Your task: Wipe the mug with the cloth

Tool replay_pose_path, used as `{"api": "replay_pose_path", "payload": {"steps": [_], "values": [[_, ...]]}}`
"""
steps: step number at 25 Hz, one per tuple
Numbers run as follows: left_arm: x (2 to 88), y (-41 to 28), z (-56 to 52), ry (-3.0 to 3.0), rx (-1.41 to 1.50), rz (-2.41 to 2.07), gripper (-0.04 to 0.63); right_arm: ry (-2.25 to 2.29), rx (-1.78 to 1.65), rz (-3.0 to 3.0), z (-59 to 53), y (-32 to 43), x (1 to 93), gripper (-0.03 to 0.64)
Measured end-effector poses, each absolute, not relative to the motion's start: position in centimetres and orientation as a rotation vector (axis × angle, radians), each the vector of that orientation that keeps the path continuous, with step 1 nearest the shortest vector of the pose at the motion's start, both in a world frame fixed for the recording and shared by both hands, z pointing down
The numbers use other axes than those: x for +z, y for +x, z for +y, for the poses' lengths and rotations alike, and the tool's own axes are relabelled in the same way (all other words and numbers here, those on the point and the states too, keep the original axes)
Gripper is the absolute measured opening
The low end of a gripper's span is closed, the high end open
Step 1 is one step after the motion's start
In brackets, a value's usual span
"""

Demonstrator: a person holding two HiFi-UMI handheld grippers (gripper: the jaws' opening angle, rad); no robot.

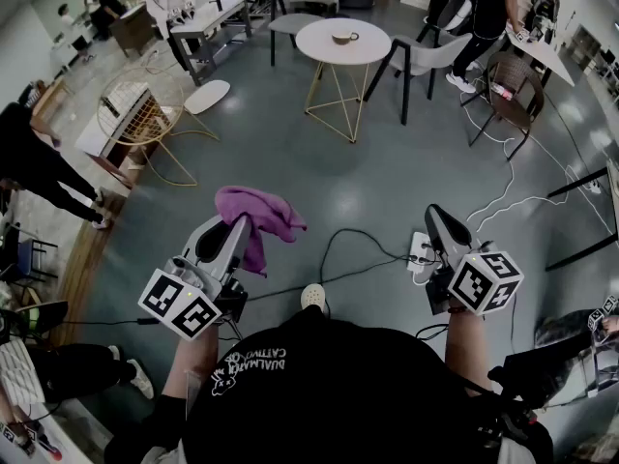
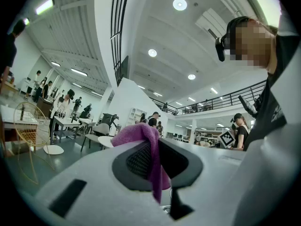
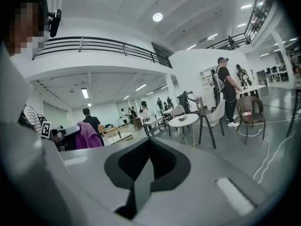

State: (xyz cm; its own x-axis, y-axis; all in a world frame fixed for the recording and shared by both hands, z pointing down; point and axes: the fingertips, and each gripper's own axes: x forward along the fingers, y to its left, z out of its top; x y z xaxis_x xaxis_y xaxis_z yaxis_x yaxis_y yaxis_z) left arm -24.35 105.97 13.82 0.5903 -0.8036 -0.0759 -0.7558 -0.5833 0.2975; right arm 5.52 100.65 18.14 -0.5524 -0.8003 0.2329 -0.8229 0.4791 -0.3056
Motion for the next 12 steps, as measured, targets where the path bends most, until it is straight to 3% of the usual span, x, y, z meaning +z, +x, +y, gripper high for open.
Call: {"api": "replay_pose_path", "payload": {"steps": [12], "values": [[13.5, -24.1, 107.4, 2.579, -0.265, -1.297, 0.035, 1.432, 0.616, -2.632, 102.1, 5.7, 18.6, 0.008]]}}
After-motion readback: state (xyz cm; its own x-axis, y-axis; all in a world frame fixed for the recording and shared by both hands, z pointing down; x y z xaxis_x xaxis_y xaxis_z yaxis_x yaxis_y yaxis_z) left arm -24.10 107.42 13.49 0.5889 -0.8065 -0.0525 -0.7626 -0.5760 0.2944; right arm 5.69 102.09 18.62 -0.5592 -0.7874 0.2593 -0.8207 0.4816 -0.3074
